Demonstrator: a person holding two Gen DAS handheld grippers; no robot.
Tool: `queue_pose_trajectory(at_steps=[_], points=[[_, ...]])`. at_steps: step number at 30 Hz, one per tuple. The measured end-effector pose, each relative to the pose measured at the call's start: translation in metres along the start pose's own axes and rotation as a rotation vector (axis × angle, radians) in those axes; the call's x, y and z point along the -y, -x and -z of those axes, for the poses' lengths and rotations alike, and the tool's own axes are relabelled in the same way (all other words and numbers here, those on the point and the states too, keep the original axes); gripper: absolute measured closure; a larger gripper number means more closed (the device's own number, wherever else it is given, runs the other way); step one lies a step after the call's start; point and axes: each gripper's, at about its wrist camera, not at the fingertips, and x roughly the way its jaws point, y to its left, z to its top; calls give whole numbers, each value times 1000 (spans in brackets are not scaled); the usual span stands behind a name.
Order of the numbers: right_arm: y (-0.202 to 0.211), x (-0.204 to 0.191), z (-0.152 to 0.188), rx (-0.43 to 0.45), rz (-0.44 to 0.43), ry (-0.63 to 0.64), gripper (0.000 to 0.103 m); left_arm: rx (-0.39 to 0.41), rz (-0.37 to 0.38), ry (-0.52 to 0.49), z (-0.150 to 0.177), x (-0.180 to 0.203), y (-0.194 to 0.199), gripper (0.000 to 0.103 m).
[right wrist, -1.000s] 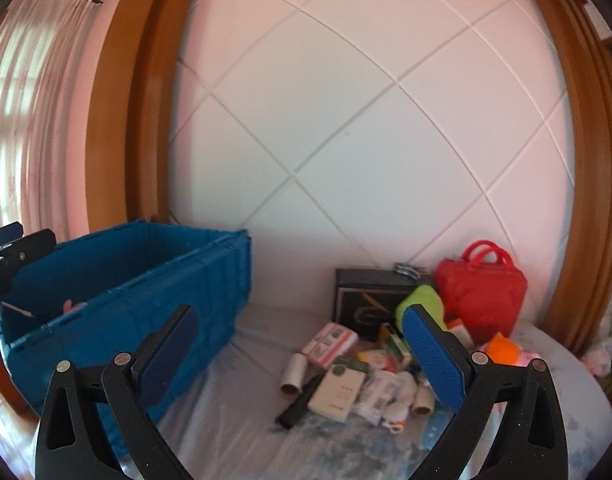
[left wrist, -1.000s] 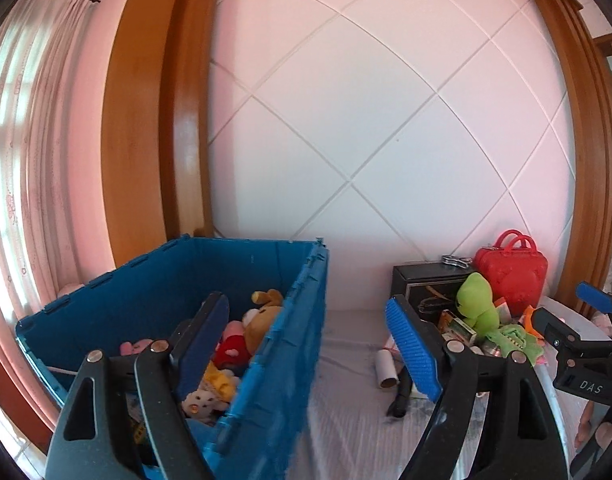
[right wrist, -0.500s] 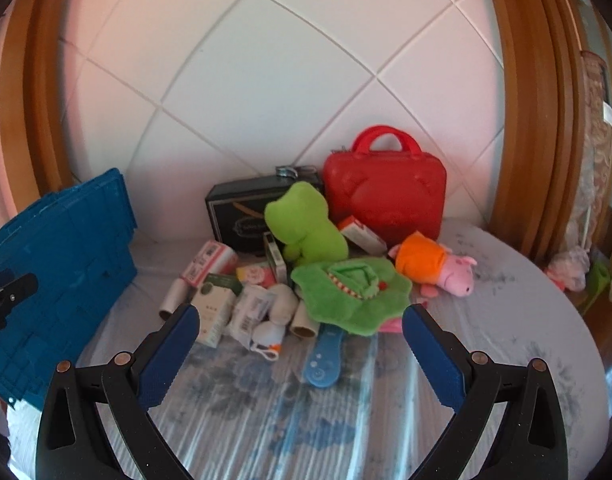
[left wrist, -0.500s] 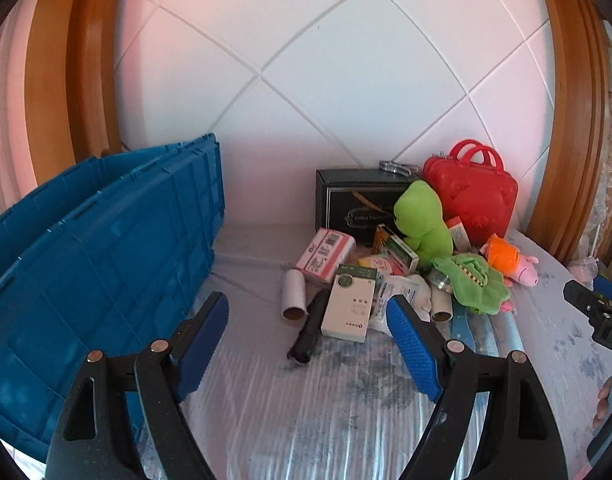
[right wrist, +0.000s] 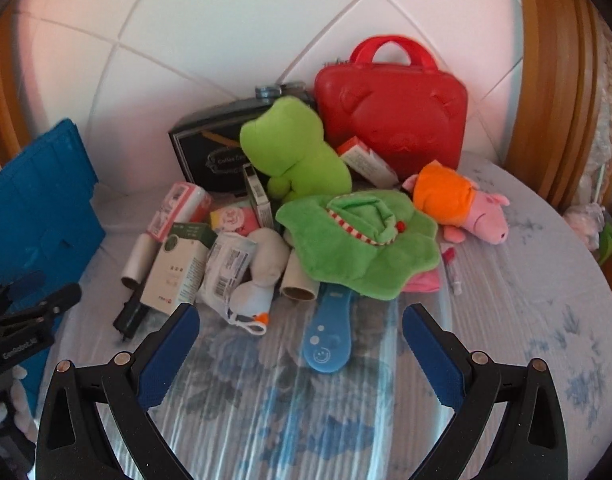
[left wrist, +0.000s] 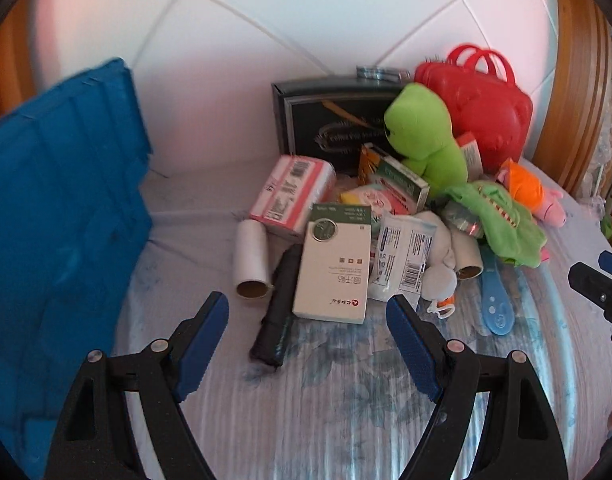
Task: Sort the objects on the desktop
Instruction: 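Grasp the white patch box with the left gripper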
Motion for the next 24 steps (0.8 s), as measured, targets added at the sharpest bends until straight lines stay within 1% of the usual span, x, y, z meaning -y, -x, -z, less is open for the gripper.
queue_pose_trajectory(at_steps=[3, 5, 7, 10, 11, 13, 14, 15, 17, 18, 20, 22, 24], points=[[-30, -5, -4, -36, 21, 2, 0, -64, 38, -24, -7, 7, -52, 22], [-52, -8, -7, -64, 23, 2, 2, -89, 44, -42, -10, 12, -77, 22], [-70, -13, -11, -90, 20, 4, 17, -106, 61, -58, -16, 17, -100, 22], [-97, -19, -14, -131, 5, -3, 29, -138, 56, -90, -22, 23, -135, 22], [-106, -21, -14, -148, -4, -8, 31, -153, 56, -93, -23, 24, -145, 22], [-122, -25, -13, -179, -25, -18, 40, -198, 67, -84, -21, 21, -167, 22], [-129, -27, -12, -193, -35, -20, 42, -189, 59, -88, -20, 22, -171, 20], [-137, -30, -11, -207, -37, -19, 43, -162, 37, -108, -20, 24, -172, 20], [-153, -36, -9, -236, -28, -5, 46, -150, 17, -149, -18, 29, -176, 20], [-162, -37, -7, -258, -31, -6, 48, -147, 16, -153, -17, 30, -177, 20], [-170, -41, -9, -259, -49, -9, 50, -133, 27, -142, -16, 29, -176, 21], [-180, -43, -12, -270, -50, -11, 52, -132, 46, -126, -15, 27, -174, 23], [-196, -39, -10, -316, -74, -49, 54, -144, 48, -126, -13, 27, -173, 24]])
